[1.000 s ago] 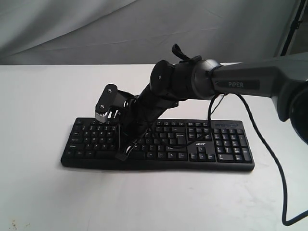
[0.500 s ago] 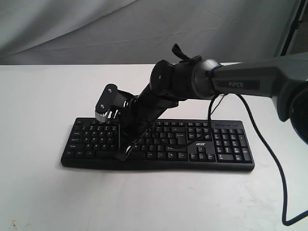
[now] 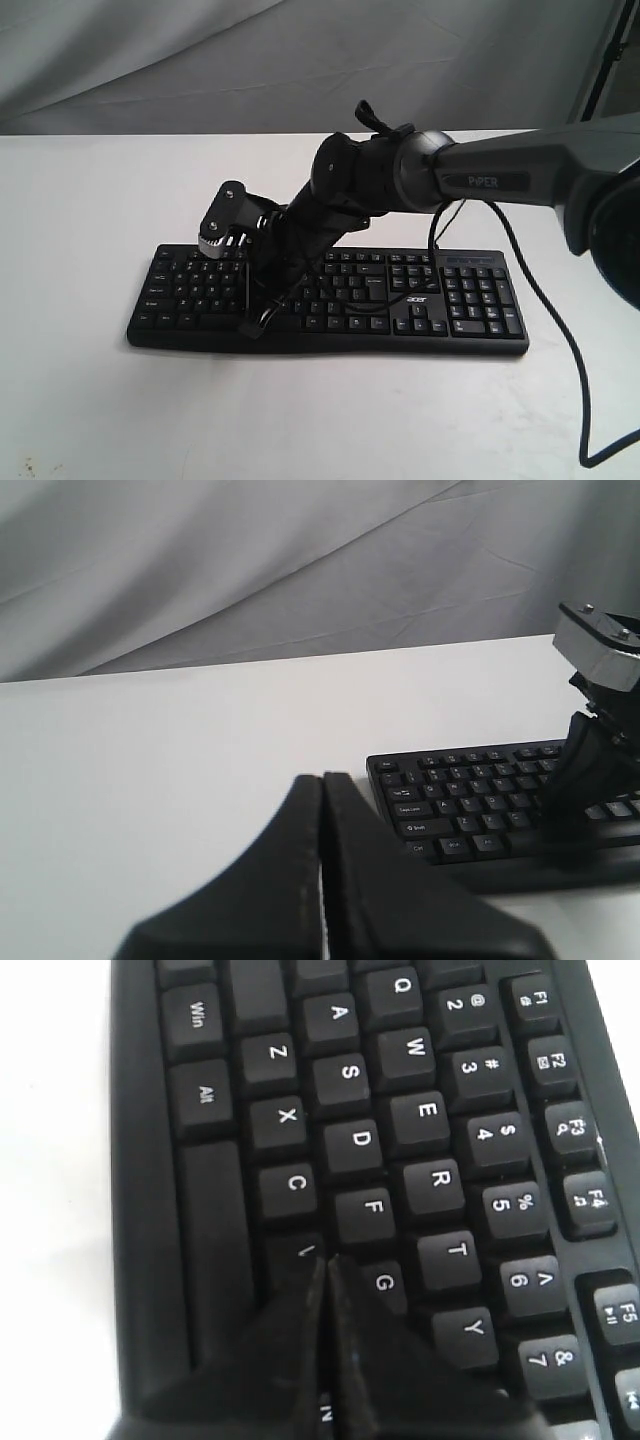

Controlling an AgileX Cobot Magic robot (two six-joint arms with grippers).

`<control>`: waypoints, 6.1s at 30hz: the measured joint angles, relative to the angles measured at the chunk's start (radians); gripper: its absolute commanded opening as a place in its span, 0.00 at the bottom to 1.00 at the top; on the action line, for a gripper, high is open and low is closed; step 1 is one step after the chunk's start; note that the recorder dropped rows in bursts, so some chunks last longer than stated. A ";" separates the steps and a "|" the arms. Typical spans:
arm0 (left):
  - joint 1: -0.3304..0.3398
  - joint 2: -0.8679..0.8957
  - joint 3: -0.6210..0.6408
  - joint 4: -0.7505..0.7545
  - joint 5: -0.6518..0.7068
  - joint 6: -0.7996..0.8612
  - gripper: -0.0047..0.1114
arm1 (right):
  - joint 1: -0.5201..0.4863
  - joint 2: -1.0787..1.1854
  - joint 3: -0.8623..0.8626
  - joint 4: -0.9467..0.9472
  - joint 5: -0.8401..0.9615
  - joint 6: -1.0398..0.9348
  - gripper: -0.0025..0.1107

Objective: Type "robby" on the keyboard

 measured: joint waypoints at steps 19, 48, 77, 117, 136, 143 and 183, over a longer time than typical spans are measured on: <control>0.000 0.000 0.000 0.000 0.000 0.000 0.04 | 0.000 -0.025 0.000 -0.025 0.002 0.003 0.02; 0.000 0.000 0.000 0.000 0.000 0.000 0.04 | 0.000 -0.008 0.000 -0.025 0.014 0.014 0.02; 0.000 0.000 0.000 0.000 0.000 0.000 0.04 | -0.022 -0.067 0.000 -0.047 -0.052 0.025 0.02; 0.000 0.000 0.000 0.000 0.000 0.000 0.04 | -0.057 0.074 -0.184 -0.078 0.123 0.037 0.02; 0.000 0.000 0.000 0.000 0.000 0.000 0.04 | -0.057 0.091 -0.186 -0.055 0.123 0.030 0.02; 0.000 0.000 0.000 0.000 0.000 0.000 0.04 | -0.057 0.079 -0.186 -0.062 0.129 0.030 0.02; 0.000 0.000 0.000 0.000 0.000 0.000 0.04 | 0.182 -1.348 0.735 0.064 -0.796 0.208 0.02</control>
